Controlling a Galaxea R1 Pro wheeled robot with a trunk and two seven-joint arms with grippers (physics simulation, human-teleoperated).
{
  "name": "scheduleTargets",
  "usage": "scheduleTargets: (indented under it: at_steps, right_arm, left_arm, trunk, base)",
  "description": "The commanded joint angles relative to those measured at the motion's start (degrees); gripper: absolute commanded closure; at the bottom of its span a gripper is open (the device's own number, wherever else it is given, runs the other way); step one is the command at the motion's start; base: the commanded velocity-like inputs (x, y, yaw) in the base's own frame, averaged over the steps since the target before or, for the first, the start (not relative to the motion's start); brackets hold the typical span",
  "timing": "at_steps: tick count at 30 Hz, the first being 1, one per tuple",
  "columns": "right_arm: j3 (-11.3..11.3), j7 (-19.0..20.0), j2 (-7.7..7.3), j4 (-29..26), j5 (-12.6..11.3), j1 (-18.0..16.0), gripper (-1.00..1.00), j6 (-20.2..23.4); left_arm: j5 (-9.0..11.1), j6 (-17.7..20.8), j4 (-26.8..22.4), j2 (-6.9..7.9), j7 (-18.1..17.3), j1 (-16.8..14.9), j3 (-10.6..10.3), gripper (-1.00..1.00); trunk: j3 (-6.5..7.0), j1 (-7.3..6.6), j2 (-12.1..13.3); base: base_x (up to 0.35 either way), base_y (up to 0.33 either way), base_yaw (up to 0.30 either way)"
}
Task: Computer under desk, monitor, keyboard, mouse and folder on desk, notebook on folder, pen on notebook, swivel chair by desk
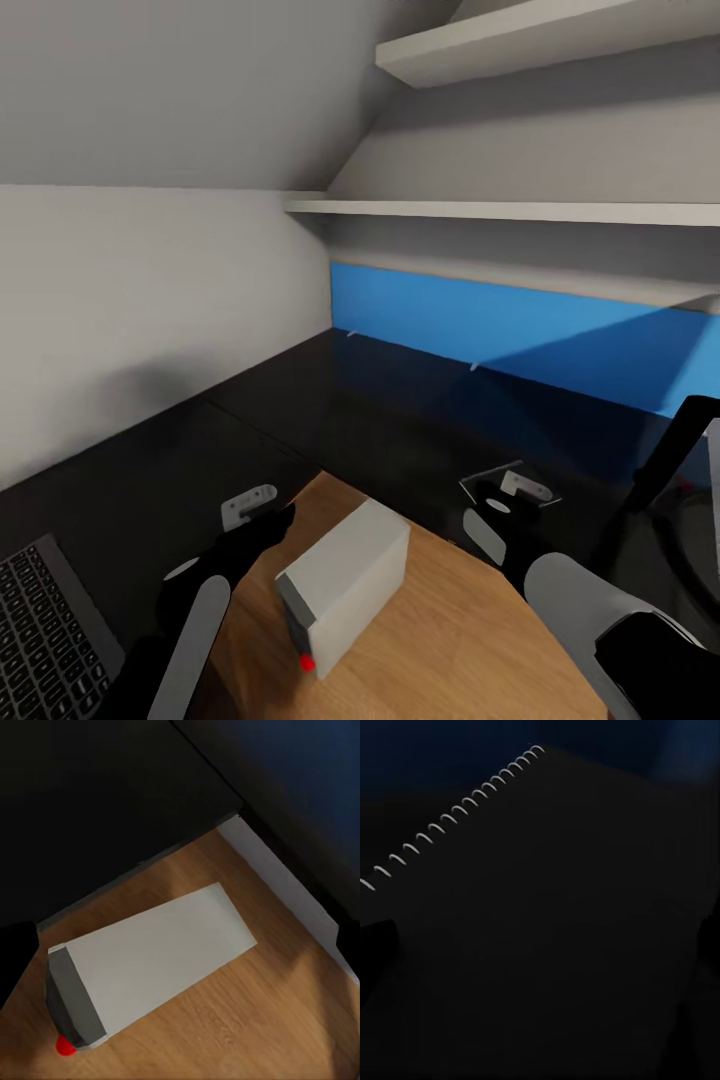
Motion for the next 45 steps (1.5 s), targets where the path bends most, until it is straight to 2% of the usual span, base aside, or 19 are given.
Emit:
scheduleTargets:
  at_steps: [1,12,41,45]
  right_arm:
    - [0.26,-0.16,-0.04,2.66,-1.88,0.00,-1.00,-0.44]
    - [0.26,-0.16,-0.04,2.66,-1.88,0.00,-1.00,-0.44]
    - [0.34,-0.16,-0.04,2.66,-1.88,0.00,-1.00,-0.44]
    - [0.35,-0.16,-0.04,2.66,-1.85,0.00,-1.00,-0.44]
  left_arm:
    - [0.60,0.12,-0.07,0.00,0.56,-0.05,-0.04,-1.00]
    - [0.60,0.12,-0.06,0.00,0.56,-0.05,-0.05,-1.00]
    - [0.65,0.20,0.00,0.00,0.56,-0.05,-0.05,-1.00]
    - [0.63,0.21,0.01,-0.06,0.56,-0.05,-0.05,-1.00]
  trunk:
    - [-0.07,0.00,-0.03]
    - [-0.07,0.00,-0.03]
    - [-0.07,0.00,-0.03]
    - [0.64,-0.88,1.58]
  base:
    - [-0.108,0.002,0.000]
    - [-0.232,0.001,0.000]
    - [-0.060,0.000,0.000]
    - [-0.003,0.000,0.000]
